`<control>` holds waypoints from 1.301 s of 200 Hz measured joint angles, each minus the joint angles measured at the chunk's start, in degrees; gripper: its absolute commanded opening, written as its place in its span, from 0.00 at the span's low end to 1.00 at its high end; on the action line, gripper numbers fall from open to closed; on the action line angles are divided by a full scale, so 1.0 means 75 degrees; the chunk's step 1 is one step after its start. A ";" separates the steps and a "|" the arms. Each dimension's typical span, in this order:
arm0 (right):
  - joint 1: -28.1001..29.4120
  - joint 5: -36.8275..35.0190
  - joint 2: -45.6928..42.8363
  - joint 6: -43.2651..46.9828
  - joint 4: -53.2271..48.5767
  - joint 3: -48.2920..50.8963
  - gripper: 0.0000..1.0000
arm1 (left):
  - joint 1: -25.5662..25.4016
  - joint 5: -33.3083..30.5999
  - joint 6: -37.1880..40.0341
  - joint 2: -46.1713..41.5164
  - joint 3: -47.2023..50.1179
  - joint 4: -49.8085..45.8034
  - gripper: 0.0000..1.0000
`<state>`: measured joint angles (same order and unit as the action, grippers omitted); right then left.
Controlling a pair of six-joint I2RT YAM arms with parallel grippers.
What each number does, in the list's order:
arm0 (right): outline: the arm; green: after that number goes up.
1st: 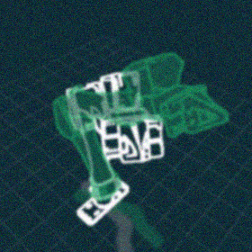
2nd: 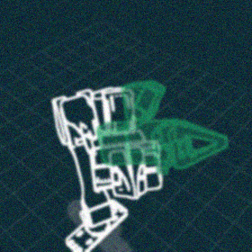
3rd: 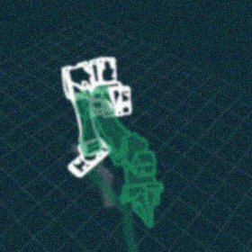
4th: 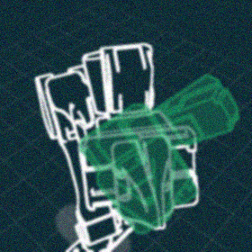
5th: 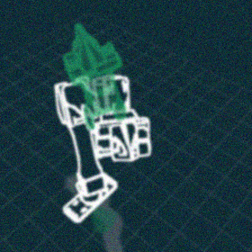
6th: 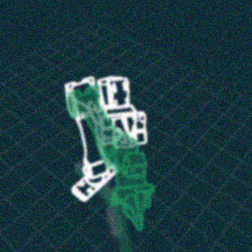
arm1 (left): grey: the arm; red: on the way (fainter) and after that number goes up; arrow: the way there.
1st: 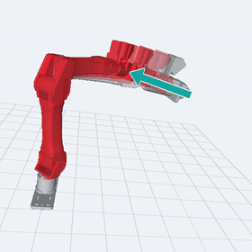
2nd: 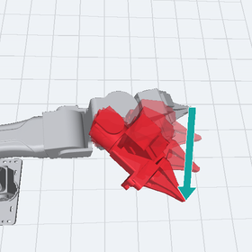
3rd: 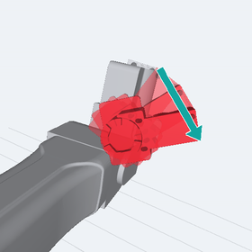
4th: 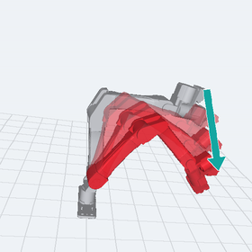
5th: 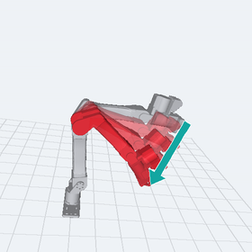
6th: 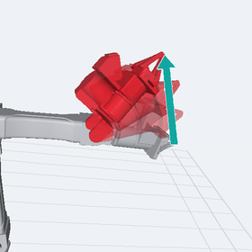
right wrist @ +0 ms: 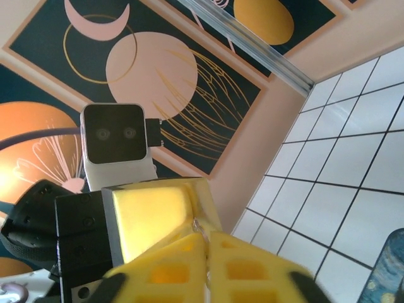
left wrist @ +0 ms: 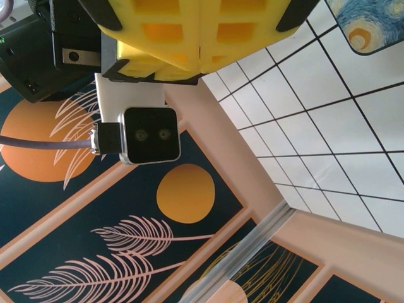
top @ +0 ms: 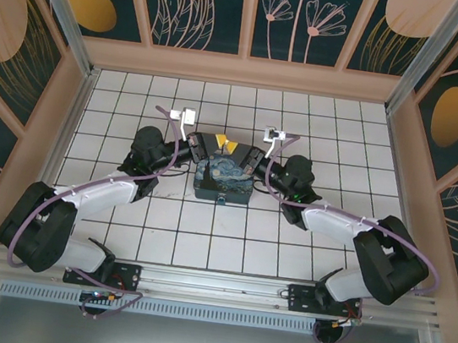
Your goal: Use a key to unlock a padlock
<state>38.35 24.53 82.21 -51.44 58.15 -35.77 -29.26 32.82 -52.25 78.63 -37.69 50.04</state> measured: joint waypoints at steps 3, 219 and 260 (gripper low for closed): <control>0.0000 -0.0003 0.0009 -0.0055 -0.0003 -0.0012 0.00 | 0.0000 -0.0003 0.0000 0.0000 0.0000 0.0003 0.00; 0.2684 -0.5960 -0.0580 0.4345 -0.5916 -0.1821 0.00 | -0.0017 -0.0650 -0.4051 -0.0233 -0.0714 -0.4028 0.59; 0.3293 -0.7271 -0.0073 0.5310 -0.6079 -0.1926 0.00 | -0.0017 -0.0638 -0.4275 -0.0236 -0.0714 -0.4144 0.48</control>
<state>63.05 -30.00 81.67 -11.62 12.56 -50.22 -29.39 28.03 -84.31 76.86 -43.05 18.96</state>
